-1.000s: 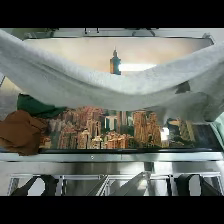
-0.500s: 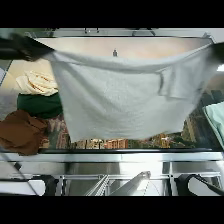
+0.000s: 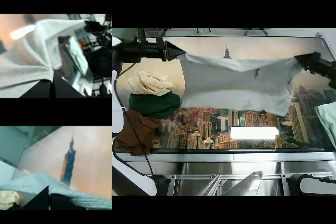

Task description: Fold the shirts.

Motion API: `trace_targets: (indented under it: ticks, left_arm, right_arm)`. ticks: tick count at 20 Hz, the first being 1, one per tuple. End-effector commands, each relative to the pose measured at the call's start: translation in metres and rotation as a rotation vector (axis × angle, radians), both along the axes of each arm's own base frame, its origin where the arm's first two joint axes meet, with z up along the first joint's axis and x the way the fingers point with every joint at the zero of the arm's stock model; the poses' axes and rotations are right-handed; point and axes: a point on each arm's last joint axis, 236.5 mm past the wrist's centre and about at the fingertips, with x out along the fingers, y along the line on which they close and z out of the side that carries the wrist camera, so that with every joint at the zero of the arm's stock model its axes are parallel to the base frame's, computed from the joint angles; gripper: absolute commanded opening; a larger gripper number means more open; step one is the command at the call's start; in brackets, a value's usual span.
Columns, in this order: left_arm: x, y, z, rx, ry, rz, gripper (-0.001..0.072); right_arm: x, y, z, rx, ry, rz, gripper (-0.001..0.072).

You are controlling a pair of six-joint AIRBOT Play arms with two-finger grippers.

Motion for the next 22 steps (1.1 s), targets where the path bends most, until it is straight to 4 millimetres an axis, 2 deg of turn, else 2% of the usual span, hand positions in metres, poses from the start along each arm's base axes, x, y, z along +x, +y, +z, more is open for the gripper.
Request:
trace_targets:
  ticks: [1,4,6,7,9,10,11,12,13,14,16,17,19,21,22]
  left_arm:
    - [-0.07,-0.031,0.092,-0.088,-0.183,-0.161,0.0022]
    - [-0.147,-0.049,0.147,-0.057,-0.324,-0.261,0.0015]
    - [-0.216,-0.059,0.198,-0.088,-0.484,-0.339,0.0016]
    - [-0.257,-0.063,0.228,-0.127,-0.599,-0.382,0.0016]
    - [-0.327,-0.059,0.269,-0.14,-0.807,-0.403,0.0019]
    - [-0.348,-0.053,0.278,-0.092,-0.877,-0.367,0.002]
    - [-0.356,-0.046,0.283,-0.043,-0.915,-0.308,0.0021]
    - [-0.355,-0.036,0.286,0.007,-0.917,-0.226,0.0021]
    - [-0.345,-0.023,0.285,0.057,-0.903,-0.125,0.0021]
    - [-0.332,-0.007,0.281,0.09,-0.881,-0.031,0.0022]
    - [-0.302,0.023,0.266,0.097,-0.793,0.106,0.0022]
    - [-0.286,0.038,0.254,0.067,-0.731,0.139,0.0022]
    - [-0.256,0.053,0.224,0.005,-0.62,0.125,0.0023]
    - [-0.213,0.056,0.163,0.019,-0.428,0.094,0.0023]
    - [-0.191,0.053,0.121,0.052,-0.314,0.065,0.0023]
  right_arm:
    - [-0.056,0.037,0.092,-0.038,-0.204,0.152,0.0012]
    - [-0.122,0.064,0.18,-0.155,-0.41,0.154,0.0011]
    - [-0.18,0.077,0.239,-0.259,-0.569,0.1,0.0012]
    - [-0.206,0.08,0.263,-0.306,-0.633,0.043,0.0011]
    - [-0.254,0.074,0.305,-0.427,-0.754,-0.15,0.0011]
    - [-0.273,0.065,0.322,-0.477,-0.792,-0.277,0.0012]
    - [-0.288,0.054,0.334,-0.516,-0.814,-0.391,0.0011]
    - [-0.301,0.045,0.342,-0.553,-0.83,-0.485,0.0011]
    - [-0.308,0.04,0.345,-0.582,-0.838,-0.535,0.0012]
    - [-0.308,0.038,0.344,-0.598,-0.833,-0.546,0.0011]
    - [-0.291,0.036,0.326,-0.593,-0.761,-0.487,0.0012]
    - [-0.273,0.034,0.307,-0.553,-0.68,-0.419,0.0011]
    - [-0.237,0.029,0.259,-0.469,-0.509,-0.287,0.0011]
    - [-0.194,0.019,0.193,-0.36,-0.327,-0.184,0.0011]
    - [-0.174,0.016,0.156,-0.311,-0.236,-0.153,0.0011]
